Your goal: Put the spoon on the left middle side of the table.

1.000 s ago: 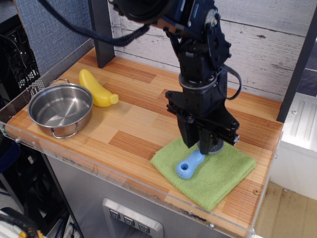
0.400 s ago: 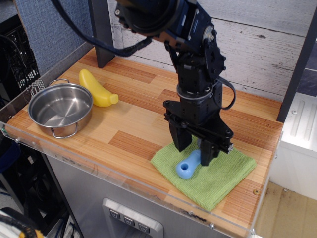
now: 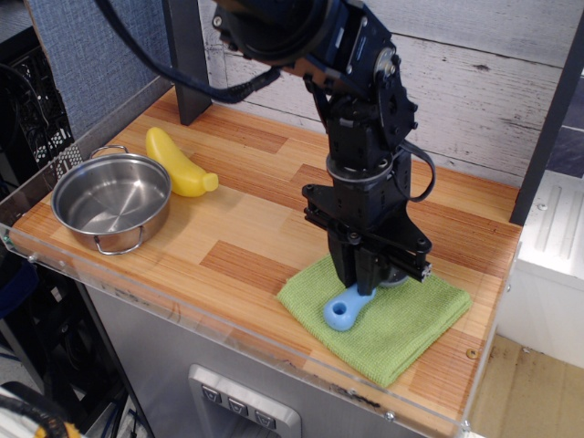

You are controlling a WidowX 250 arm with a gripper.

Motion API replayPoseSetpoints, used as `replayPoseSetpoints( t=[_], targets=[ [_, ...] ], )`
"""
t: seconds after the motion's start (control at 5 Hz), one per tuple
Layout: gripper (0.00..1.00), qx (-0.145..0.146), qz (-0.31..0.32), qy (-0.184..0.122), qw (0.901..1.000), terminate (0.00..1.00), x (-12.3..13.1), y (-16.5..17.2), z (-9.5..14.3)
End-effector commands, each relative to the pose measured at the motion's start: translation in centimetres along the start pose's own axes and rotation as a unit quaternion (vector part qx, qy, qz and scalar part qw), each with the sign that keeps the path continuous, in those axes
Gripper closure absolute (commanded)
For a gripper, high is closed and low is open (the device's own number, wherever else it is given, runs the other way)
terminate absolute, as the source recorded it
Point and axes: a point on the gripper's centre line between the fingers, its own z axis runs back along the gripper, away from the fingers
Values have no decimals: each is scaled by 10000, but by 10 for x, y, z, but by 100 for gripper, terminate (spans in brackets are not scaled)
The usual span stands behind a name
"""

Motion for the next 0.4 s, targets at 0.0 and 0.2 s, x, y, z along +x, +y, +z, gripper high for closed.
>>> replayPoseSetpoints(
  t=[0.0, 0.2],
  targets=[
    [100, 33, 5, -121, 9999, 0, 2, 2, 5],
    [0, 17, 65, -34, 10000, 0, 0, 3, 0]
  ],
)
